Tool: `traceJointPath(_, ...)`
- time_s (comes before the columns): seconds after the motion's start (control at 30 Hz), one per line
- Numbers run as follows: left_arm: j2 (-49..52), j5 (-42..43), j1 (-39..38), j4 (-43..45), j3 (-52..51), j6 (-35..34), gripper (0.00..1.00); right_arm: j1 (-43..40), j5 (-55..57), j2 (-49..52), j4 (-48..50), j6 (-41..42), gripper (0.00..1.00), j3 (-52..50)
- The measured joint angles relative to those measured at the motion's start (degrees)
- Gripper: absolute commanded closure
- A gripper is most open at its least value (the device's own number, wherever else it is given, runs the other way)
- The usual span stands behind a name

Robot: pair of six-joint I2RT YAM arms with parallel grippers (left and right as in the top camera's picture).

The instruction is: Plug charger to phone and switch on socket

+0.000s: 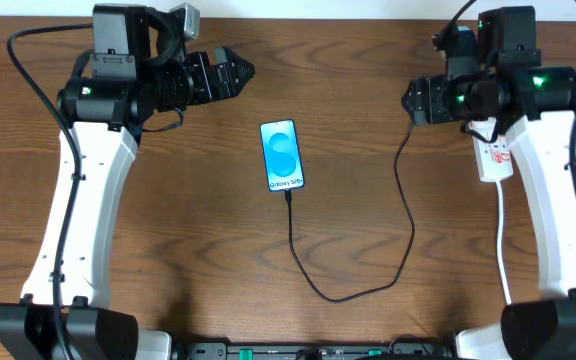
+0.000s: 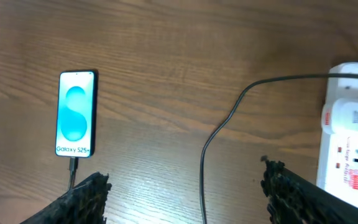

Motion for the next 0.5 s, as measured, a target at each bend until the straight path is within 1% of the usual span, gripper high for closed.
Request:
traceJointPath(0.1, 0.0, 0.0, 0.0, 0.0, 0.0, 0.0, 0.07, 0.6, 0.9, -2.3, -0.1, -0.1, 0.16, 0.0)
traceJointPath(0.3, 0.0, 0.0, 0.0, 0.0, 0.0, 0.0, 0.07, 0.6, 1.5, -6.7, -0.7, -0.1, 0.15, 0.0)
traceJointPath(0.4, 0.0, 0.0, 0.0, 0.0, 0.0, 0.0, 0.07, 0.6, 1.5, -8.5, -0.9, -0.1, 0.08, 0.0)
traceJointPath(0.5, 0.0, 0.0, 0.0, 0.0, 0.0, 0.0, 0.07, 0.6, 1.5, -10.2, -0.9, -0.2, 0.05, 0.0)
